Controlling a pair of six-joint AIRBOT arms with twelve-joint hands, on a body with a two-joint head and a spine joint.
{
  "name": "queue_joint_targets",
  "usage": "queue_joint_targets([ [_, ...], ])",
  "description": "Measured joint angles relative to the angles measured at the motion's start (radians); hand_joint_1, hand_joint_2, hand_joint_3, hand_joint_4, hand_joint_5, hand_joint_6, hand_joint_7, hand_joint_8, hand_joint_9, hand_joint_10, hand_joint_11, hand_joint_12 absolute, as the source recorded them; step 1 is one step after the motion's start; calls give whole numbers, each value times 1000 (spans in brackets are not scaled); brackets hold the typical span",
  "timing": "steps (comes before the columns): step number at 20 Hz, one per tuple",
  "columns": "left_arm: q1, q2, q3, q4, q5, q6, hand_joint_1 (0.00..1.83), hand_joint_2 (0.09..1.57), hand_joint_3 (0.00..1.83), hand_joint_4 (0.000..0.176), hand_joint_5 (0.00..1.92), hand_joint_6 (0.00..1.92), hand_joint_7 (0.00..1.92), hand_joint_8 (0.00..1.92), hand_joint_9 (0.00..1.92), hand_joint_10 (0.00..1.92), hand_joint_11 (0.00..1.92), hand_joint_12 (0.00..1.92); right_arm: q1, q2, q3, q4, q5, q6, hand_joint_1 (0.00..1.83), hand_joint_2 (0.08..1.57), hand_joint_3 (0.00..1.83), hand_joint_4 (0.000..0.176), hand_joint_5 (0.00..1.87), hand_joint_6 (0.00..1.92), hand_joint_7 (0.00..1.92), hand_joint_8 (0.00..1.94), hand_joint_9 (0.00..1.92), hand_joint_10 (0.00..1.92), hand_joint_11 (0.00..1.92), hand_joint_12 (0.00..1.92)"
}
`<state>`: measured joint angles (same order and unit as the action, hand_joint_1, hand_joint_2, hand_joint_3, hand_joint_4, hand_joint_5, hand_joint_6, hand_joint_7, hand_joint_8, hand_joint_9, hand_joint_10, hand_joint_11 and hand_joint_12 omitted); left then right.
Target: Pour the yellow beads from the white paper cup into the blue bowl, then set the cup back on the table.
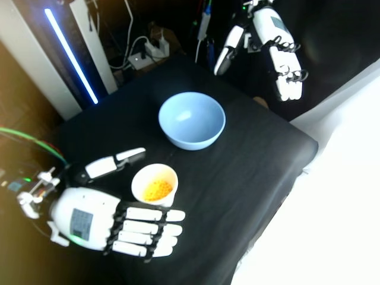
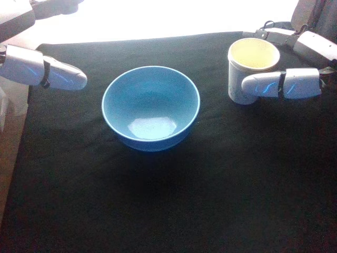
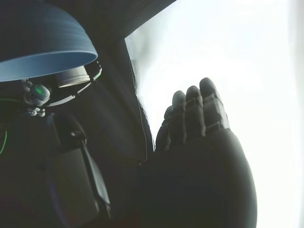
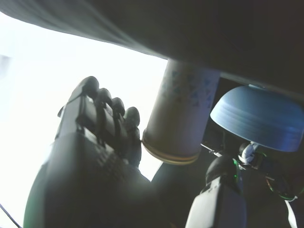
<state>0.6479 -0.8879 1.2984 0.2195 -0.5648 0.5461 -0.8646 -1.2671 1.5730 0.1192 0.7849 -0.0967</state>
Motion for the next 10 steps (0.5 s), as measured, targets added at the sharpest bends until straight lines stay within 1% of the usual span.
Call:
queue_joint_targets([
  [2, 0, 0, 0, 0, -1, 0, 668, 839, 0, 13, 45, 0, 196, 0, 109, 7, 0, 48, 0, 0, 1, 1, -4, 0, 728, 848, 0, 0, 375, 0, 294, 0, 255, 2, 0, 466],
  [3, 0, 0, 0, 0, -1, 0, 665, 842, 1, 21, 46, 0, 201, 1, 107, 4, 0, 15, 0, -1, 2, 0, -5, 0, 778, 883, 6, 0, 226, 0, 276, 0, 249, 0, 0, 471],
  [4, 0, 0, 0, 0, -1, 0, 658, 843, 1, 26, 49, 2, 204, 2, 112, 5, 6, 11, 0, -2, 3, 0, -6, 0, 811, 915, 1, 0, 262, 0, 301, 0, 268, 2, 1, 514],
  [5, 0, 0, 0, 0, 0, 0, 655, 846, 2, 24, 54, 3, 209, 4, 120, 8, 17, 15, 0, -4, 3, 1, -7, 0, 849, 945, 9, 0, 268, 0, 308, 1, 286, 8, 7, 528],
  [6, 0, 0, 0, 0, -1, 0, 652, 847, 2, 21, 56, 4, 211, 4, 131, 12, 40, 25, 0, -6, 3, 1, -7, 0, 873, 976, 5, 0, 350, 8, 317, 1, 297, 6, 7, 522],
  [8, 7, 0, 0, -3, -7, 0, 660, 849, 3, 19, 51, 2, 209, 3, 136, 13, 49, 29, 0, -8, 3, -1, -8, 0, 903, 1003, 0, 0, 350, 2, 341, 0, 335, 5, 41, 504],
  [9, 10, 0, 0, -3, -6, 0, 668, 846, 1, 8, 53, 2, 201, 0, 145, 15, 82, 43, 0, -8, 4, 0, -10, 1, 987, 1008, 0, 0, 414, 2, 474, 9, 483, 21, 143, 497],
  [10, 10, -1, 0, -4, -6, 0, 671, 845, 1, 16, 54, 1, 202, 1, 138, 7, 70, 39, 0, -8, 5, 3, -9, 5, 1093, 997, 0, 0, 539, 1, 658, 8, 685, 21, 300, 478],
])
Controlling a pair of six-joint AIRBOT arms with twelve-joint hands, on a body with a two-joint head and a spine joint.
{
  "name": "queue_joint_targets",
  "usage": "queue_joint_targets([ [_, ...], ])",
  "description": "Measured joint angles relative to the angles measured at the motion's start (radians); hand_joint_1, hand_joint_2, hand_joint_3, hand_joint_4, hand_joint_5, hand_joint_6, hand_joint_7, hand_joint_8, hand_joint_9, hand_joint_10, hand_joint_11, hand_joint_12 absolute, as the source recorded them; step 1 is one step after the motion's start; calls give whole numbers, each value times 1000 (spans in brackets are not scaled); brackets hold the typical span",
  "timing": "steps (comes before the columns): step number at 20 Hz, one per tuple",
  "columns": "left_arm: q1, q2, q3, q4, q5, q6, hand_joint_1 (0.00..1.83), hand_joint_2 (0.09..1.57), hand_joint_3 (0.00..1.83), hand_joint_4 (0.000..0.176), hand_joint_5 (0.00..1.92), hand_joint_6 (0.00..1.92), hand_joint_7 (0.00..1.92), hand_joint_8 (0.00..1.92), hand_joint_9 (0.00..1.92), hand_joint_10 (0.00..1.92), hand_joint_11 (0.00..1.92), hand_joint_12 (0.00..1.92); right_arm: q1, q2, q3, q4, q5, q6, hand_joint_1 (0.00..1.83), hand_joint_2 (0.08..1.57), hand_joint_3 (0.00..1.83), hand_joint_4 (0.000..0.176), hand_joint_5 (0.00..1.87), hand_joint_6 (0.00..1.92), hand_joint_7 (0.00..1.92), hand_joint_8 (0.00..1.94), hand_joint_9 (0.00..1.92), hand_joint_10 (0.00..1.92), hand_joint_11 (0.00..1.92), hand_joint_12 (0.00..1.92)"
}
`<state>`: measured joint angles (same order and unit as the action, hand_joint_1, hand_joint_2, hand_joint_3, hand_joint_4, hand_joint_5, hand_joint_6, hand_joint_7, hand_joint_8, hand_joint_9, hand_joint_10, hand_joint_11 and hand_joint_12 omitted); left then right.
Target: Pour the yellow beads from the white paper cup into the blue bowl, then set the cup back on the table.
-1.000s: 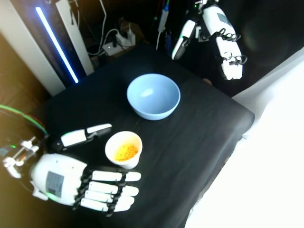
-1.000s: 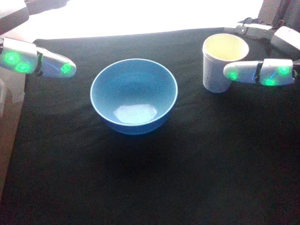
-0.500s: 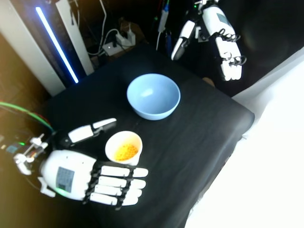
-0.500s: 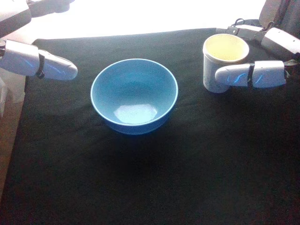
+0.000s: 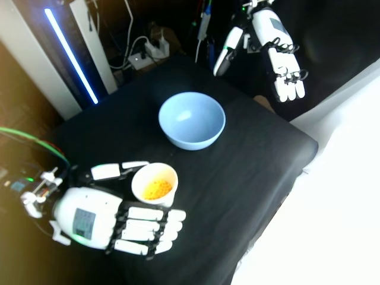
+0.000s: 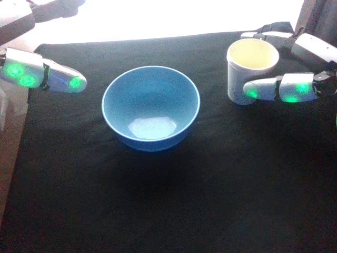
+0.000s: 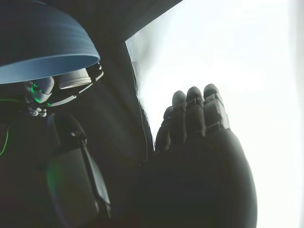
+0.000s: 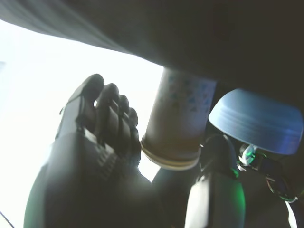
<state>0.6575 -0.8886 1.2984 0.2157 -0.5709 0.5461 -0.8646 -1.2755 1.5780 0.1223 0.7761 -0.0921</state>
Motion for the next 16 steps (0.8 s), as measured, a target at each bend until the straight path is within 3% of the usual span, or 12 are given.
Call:
queue_joint_targets([
  [2, 3, 0, 0, -3, -5, 0, 671, 846, 1, 15, 49, 0, 195, 0, 133, 4, 61, 35, 0, 0, 0, 0, 7, 7, 1145, 1017, 0, 0, 544, 0, 736, 4, 763, 15, 394, 454],
  [3, 8, -1, 0, -3, -5, 0, 685, 853, 3, 0, 55, 4, 197, 4, 137, 5, 66, 38, 0, 0, 0, 0, 11, 8, 1181, 1023, 0, 0, 589, 2, 753, 1, 804, 8, 490, 558],
  [5, 8, -1, 0, -5, -1, 0, 677, 849, 1, 0, 59, 5, 196, 4, 151, 9, 88, 48, 0, 0, 0, 0, 12, 9, 1214, 1036, 0, 0, 703, 3, 802, 6, 867, 13, 527, 826],
  [8, 21, -1, 2, -10, -10, 0, 687, 856, 3, 0, 56, 2, 196, 2, 149, 6, 69, 40, 0, 0, 0, 0, 17, 9, 1215, 1041, 0, 0, 731, 1, 848, 4, 931, 19, 516, 1024],
  [10, 22, -1, 2, -11, -2, 0, 683, 857, 3, 0, 63, 4, 202, 4, 149, 5, 71, 40, 0, 0, 0, 1, 18, 9, 1217, 1046, 0, 0, 865, 11, 984, 21, 1021, 44, 553, 1111],
  [11, 22, -1, 2, -15, -5, 0, 666, 853, 1, 0, 46, 0, 194, 1, 149, 4, 75, 42, 0, 0, 0, 1, 19, 8, 1248, 1082, 0, 0, 941, 707, 1103, 696, 1082, 65, 599, 1146],
  [12, 22, -1, 2, -15, -7, 0, 651, 852, 0, 0, 50, 3, 191, 0, 146, 2, 69, 40, 0, 0, 0, 5, 19, 8, 1238, 1102, 7, 0, 935, 893, 1051, 958, 1124, 91, 661, 1209],
  [13, 22, -1, 2, -14, -8, 0, 660, 850, 0, 0, 55, 5, 192, 1, 143, 1, 60, 36, 0, 0, 4, 8, 19, 9, 1242, 1105, 0, 0, 955, 883, 1048, 1012, 1146, 114, 692, 1243],
  [15, 22, -1, 2, -14, -9, 0, 682, 846, 0, 1, 61, 6, 189, 0, 132, 0, 52, 33, 0, 0, 4, 10, 19, 7, 1254, 1078, 0, 0, 1108, 625, 1040, 1049, 1183, 194, 782, 1224],
  [16, 22, -1, 2, -15, -9, 0, 685, 849, 0, 0, 63, 6, 184, 0, 132, 0, 50, 32, 0, 0, 4, 11, 18, 7, 1259, 1084, 0, 0, 1093, 624, 1038, 1077, 1097, 364, 772, 1245],
])
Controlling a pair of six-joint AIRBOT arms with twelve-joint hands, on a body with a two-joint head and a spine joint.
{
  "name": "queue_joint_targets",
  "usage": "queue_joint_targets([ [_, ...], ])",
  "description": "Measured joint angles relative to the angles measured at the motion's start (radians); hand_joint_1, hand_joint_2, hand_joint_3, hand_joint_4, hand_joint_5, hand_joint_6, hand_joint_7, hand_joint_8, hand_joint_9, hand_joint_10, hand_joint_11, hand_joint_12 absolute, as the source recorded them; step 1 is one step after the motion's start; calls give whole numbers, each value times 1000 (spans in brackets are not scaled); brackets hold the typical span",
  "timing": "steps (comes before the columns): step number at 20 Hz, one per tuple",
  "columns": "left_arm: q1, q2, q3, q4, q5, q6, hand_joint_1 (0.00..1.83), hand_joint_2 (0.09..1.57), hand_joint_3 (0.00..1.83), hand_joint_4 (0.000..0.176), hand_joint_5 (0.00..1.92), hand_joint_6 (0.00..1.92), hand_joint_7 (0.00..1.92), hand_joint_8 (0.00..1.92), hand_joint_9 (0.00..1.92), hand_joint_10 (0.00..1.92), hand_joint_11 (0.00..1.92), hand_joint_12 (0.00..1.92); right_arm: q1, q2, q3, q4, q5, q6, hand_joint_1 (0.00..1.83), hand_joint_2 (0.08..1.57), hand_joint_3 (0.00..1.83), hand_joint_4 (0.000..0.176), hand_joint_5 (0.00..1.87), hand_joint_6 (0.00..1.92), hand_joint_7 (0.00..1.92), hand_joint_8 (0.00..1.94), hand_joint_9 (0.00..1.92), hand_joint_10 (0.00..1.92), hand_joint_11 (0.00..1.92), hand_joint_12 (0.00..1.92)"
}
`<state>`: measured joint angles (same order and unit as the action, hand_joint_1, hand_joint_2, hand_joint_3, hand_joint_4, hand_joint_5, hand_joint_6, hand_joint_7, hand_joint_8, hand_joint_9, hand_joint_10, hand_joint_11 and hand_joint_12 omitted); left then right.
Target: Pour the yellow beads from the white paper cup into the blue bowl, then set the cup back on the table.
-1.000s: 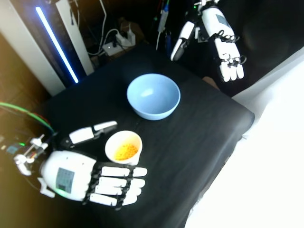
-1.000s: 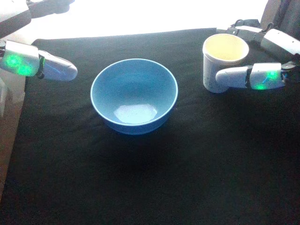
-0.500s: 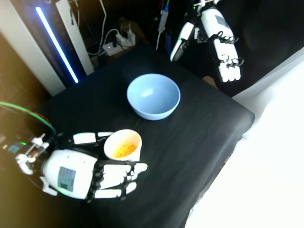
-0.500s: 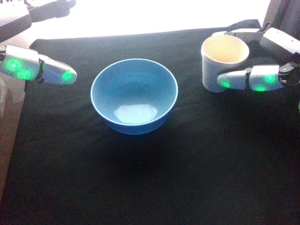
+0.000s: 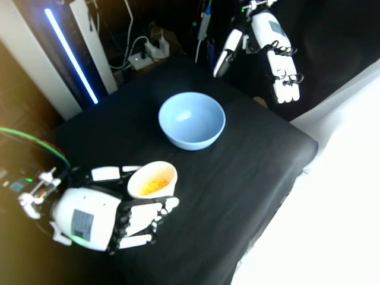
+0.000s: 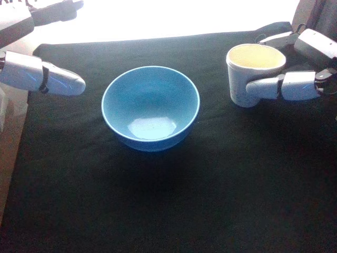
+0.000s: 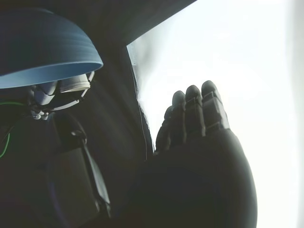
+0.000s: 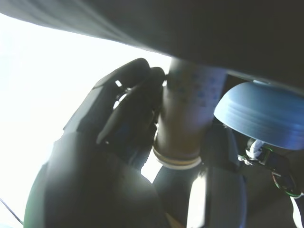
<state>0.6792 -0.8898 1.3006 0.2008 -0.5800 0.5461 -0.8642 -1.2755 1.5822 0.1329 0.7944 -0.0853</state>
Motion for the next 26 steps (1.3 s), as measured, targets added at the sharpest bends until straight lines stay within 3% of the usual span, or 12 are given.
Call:
queue_joint_targets([
  [2, 10, 0, 0, -6, -6, 0, 681, 855, 2, 0, 61, 4, 180, 1, 139, 3, 52, 33, 0, 0, 0, 0, 0, 0, 1189, 1044, 7, 0, 1122, 724, 1061, 314, 1037, 554, 796, 1196],
  [3, 13, 0, 0, -8, -3, 0, 676, 854, 1, 0, 56, 1, 184, 2, 137, 2, 47, 31, 0, 0, 0, 0, 1, 0, 1253, 1067, 3, 0, 1110, 602, 1062, 905, 1001, 641, 807, 1220],
  [4, 18, 0, 0, -10, -3, 0, 672, 850, 0, 0, 54, 1, 185, 2, 138, 2, 47, 31, 0, 0, 0, 1, 0, -1, 1257, 1084, 0, 0, 1085, 633, 1031, 1066, 965, 708, 798, 1250],
  [7, 23, -7, 5, -14, -6, 0, 685, 858, 2, 10, 37, 0, 168, 0, 124, 0, 30, 24, 0, 1, -6, 2, 0, -1, 1272, 1060, 0, 0, 1233, 351, 1043, 1076, 969, 849, 829, 1261],
  [10, 23, -12, 7, -14, -7, 0, 708, 859, 2, 0, 41, 4, 182, 6, 135, 4, 81, 47, 2, 2, -15, 1, 2, -3, 1280, 1040, 0, 0, 1286, 248, 1112, 964, 1031, 911, 876, 1255],
  [11, 23, -12, 7, -13, -7, -10, 686, 860, 2, 0, 33, 0, 180, 4, 125, 0, 79, 46, 2, 2, -18, 1, 4, -3, 1287, 1053, 0, 0, 1128, 490, 1165, 893, 1057, 912, 893, 1230],
  [14, 23, -13, 8, -14, -6, -11, 655, 856, 0, 0, 21, 2, 185, 4, 106, 0, 31, 28, 2, 10, -24, -7, 2, -3, 1295, 1031, 1, 0, 1148, 493, 1222, 783, 1131, 834, 994, 1158],
  [16, 23, -19, 13, -15, -6, -12, 686, 859, 1, 0, 32, 5, 190, 5, 68, 0, 0, 0, 2, 11, -24, -6, 0, -3, 1293, 1042, 0, 0, 1269, 238, 1127, 975, 1090, 936, 955, 1277],
  [18, 24, -24, 13, -18, -7, -12, 689, 866, 4, 0, 19, 0, 190, 4, 54, 0, 0, 0, 2, 13, -24, -8, 0, -3, 1295, 1040, 0, 0, 1276, 211, 1131, 971, 1084, 961, 981, 1308],
  [20, 25, -24, 13, -16, -6, -12, 706, 863, 1, 0, 17, 1, 189, 2, 74, 8, 0, 0, 2, 16, -25, -14, 0, -3, 1285, 1073, 0, 0, 1077, 556, 1107, 1016, 1041, 1009, 962, 1338],
  [25, 27, -29, 18, -16, -3, -12, 704, 876, 5, 0, 12, 0, 173, 0, 90, 9, 0, 0, 4, 42, -37, -22, -17, -8, 1275, 1093, 2, 0, 1002, 714, 1067, 1074, 999, 989, 897, 1374],
  [26, 27, -31, 20, -16, -3, -12, 668, 869, 1, 13, 2, 0, 167, 0, 92, 9, 0, 0, 9, 47, -40, -24, -23, -10, 1268, 1111, 2, 0, 926, 818, 1058, 1089, 1006, 1000, 920, 1370],
])
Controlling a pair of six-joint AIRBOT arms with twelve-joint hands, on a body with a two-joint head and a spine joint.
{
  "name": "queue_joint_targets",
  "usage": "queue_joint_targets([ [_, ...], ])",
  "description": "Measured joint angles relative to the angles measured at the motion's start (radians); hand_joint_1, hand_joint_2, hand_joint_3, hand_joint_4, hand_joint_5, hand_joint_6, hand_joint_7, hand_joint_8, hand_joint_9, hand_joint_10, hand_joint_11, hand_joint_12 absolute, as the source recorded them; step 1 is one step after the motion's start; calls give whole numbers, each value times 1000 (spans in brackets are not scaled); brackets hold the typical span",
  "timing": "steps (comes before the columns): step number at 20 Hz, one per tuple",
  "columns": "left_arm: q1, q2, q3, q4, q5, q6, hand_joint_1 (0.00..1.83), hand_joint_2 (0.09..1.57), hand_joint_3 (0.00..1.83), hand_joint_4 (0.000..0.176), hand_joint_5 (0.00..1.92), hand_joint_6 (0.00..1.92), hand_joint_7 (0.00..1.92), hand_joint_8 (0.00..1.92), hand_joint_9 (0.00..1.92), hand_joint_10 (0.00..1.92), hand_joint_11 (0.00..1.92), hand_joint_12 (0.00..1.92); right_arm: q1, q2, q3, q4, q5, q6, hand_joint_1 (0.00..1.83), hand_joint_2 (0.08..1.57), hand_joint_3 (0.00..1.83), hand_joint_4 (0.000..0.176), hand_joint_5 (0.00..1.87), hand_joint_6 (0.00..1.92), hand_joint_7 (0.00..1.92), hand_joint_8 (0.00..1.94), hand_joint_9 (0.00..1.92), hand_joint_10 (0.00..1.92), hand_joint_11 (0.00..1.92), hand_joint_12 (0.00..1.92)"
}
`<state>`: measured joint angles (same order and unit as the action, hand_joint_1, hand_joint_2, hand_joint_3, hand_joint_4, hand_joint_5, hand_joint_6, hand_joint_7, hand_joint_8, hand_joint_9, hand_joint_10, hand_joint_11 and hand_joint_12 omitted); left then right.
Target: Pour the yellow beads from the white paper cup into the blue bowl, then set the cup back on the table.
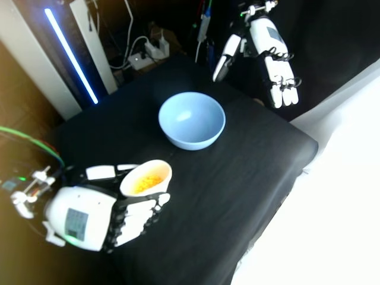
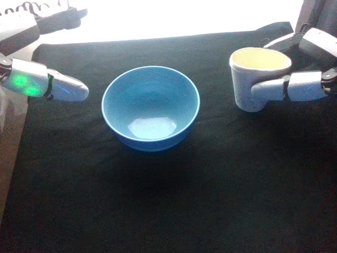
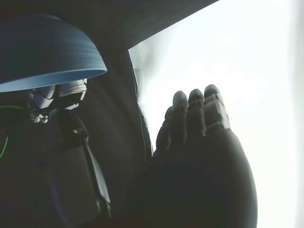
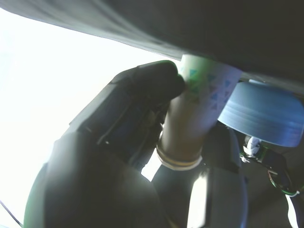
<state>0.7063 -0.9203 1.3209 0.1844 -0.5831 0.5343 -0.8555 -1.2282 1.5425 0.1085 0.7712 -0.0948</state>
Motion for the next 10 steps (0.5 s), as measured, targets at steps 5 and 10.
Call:
queue_joint_targets([
  [5, 8, -2, 3, -1, 5, 0, 662, 875, 3, 19, 8, 2, 185, 5, 93, 4, 0, 0, 6, 24, -13, -9, 0, -2, 1263, 1132, 0, 0, 842, 965, 1053, 1080, 1023, 1021, 879, 1404],
  [10, 8, -13, 5, 2, 7, 0, 669, 881, 4, 0, 7, 1, 172, 0, 99, 3, 0, 0, 35, 40, -19, -27, -4, -3, 1256, 1149, 0, 0, 805, 1015, 1025, 1132, 1012, 1116, 904, 1447],
])
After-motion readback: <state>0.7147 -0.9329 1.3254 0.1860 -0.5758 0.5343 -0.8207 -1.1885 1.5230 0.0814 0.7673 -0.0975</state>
